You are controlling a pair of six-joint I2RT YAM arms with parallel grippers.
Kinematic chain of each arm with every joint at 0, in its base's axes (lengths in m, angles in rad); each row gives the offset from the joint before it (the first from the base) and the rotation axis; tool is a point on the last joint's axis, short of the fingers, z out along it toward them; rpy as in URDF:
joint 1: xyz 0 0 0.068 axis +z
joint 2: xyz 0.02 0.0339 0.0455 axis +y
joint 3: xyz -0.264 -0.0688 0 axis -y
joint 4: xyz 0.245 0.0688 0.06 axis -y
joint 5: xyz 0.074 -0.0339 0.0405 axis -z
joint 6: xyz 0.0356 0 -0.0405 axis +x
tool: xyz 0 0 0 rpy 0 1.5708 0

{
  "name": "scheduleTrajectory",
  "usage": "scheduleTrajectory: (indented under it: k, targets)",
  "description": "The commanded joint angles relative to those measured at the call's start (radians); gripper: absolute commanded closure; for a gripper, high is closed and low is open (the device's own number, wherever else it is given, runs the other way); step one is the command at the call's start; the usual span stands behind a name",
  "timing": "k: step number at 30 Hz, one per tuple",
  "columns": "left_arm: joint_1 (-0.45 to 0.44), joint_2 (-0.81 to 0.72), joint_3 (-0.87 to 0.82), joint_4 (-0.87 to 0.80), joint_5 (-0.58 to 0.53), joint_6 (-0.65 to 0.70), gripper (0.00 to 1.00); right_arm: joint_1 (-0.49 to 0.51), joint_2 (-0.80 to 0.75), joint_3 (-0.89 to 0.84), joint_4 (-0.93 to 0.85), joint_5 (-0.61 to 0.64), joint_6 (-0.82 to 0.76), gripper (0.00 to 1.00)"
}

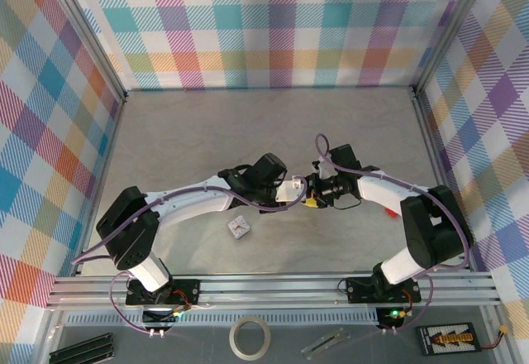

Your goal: Unlock with the key

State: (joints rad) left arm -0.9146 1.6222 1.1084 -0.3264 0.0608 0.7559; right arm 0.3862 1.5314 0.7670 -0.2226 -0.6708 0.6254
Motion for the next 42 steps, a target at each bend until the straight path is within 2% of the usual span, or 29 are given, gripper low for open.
scheduleTrajectory:
  k: [1,6,11,15,22,32,42]
  targets:
    - [-0.023,-0.054,-0.018,0.03,-0.021,0.025,0.96,0.004,0.029,0.019,-0.008,-0.015,-0.023,0.48]
    - [-0.024,-0.062,-0.03,0.039,-0.074,0.025,0.97,0.005,0.037,0.029,-0.023,-0.022,-0.023,0.46]
    - [-0.016,-0.014,-0.027,0.083,-0.107,-0.008,0.98,-0.006,0.007,0.038,-0.094,0.018,-0.049,0.35]
    - [0.001,0.03,-0.012,0.078,-0.095,-0.062,0.98,-0.077,-0.044,0.025,-0.134,0.082,-0.05,0.22]
    - [0.084,0.104,0.047,0.0,-0.08,-0.242,0.98,-0.216,-0.186,0.031,-0.251,0.183,-0.084,0.1]
    - [0.181,0.247,0.134,-0.098,-0.024,-0.375,0.99,-0.227,-0.301,0.023,-0.322,0.229,-0.119,0.09]
    - [0.221,0.347,0.214,-0.164,-0.114,-0.399,1.0,-0.227,-0.339,0.017,-0.333,0.233,-0.125,0.08]
